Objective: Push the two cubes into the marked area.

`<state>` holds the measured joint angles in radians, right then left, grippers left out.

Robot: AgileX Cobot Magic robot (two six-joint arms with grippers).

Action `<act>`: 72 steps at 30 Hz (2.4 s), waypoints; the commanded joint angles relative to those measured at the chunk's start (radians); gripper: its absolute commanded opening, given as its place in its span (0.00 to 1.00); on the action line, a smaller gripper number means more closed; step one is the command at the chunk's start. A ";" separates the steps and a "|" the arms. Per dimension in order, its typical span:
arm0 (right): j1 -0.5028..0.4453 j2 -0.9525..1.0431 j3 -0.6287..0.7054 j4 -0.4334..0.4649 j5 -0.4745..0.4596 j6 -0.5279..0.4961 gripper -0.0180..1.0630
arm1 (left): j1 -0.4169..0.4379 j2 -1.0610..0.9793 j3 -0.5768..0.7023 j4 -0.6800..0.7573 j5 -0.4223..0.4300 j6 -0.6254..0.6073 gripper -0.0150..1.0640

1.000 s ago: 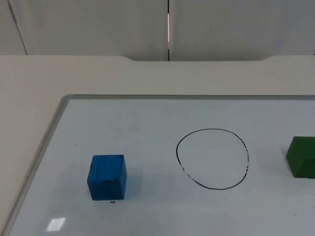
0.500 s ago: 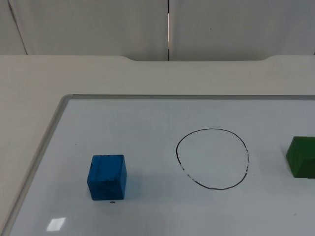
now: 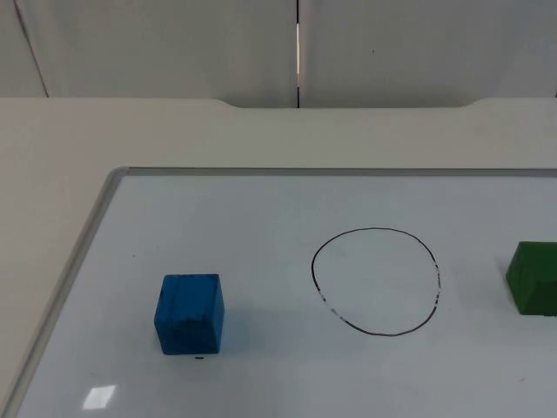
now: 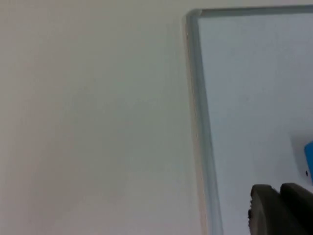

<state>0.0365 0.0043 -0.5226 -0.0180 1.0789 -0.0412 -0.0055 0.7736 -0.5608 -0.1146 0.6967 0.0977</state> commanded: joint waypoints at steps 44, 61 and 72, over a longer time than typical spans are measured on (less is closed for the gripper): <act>-0.005 -0.004 0.008 0.002 -0.001 0.000 0.99 | -0.296 0.848 -0.005 -0.537 -0.475 0.261 0.01; -0.005 -0.004 0.008 -0.003 -0.001 0.007 0.99 | -0.296 1.033 -0.056 -0.583 -0.556 0.260 0.01; -0.005 -0.004 0.008 -0.003 -0.001 0.007 0.99 | -0.347 1.060 -0.084 -0.615 -0.560 0.260 0.01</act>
<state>0.0365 0.0043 -0.5226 -0.0180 1.0789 -0.0373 -0.3381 1.8267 -0.6404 -0.7077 0.1402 0.3661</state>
